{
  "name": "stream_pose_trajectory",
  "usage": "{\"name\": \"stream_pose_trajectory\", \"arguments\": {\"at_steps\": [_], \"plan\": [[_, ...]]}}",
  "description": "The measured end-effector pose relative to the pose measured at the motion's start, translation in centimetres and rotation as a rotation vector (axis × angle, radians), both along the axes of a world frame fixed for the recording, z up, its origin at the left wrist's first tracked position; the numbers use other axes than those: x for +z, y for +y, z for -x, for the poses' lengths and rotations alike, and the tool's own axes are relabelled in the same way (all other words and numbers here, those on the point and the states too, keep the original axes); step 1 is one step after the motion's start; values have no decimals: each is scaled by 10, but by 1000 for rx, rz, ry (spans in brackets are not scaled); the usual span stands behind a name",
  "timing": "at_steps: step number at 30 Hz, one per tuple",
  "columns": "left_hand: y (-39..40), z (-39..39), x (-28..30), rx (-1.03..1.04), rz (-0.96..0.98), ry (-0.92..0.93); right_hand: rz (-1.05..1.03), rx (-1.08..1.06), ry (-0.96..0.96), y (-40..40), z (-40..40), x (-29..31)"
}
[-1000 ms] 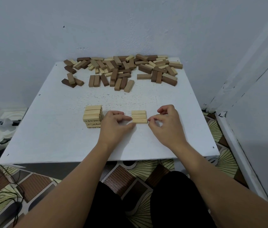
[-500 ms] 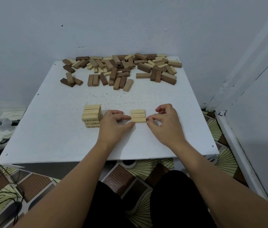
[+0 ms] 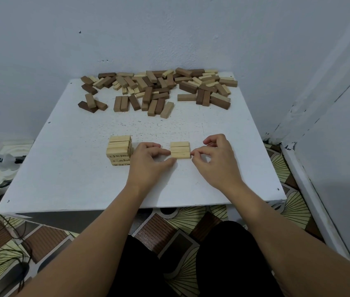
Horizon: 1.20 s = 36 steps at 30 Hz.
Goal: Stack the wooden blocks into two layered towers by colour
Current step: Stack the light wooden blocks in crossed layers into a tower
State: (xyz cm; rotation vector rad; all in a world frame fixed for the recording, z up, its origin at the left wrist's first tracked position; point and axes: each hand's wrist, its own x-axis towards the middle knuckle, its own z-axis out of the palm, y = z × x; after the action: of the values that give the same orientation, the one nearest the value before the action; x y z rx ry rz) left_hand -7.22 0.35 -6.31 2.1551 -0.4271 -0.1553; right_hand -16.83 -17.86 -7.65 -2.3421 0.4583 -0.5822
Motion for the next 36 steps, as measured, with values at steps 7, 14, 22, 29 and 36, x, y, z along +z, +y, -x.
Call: {"name": "stream_pose_trajectory", "arguments": {"at_steps": [7,14,22,29,36], "plan": [[-2,-8,19,-95,-27,118,-16,77,232,-11,-6,17],[-18,-38,48,-290,-307,250,24,223,492,-30,-22,36],[-16,-43,47,-279,-298,260,22,263,480,-33,-28,32],[-19,-41,51,-301,-337,216,50,249,419,-31,-27,31],[-13,-40,79,-331,-374,38,7,254,298,-25,-28,46]]}}
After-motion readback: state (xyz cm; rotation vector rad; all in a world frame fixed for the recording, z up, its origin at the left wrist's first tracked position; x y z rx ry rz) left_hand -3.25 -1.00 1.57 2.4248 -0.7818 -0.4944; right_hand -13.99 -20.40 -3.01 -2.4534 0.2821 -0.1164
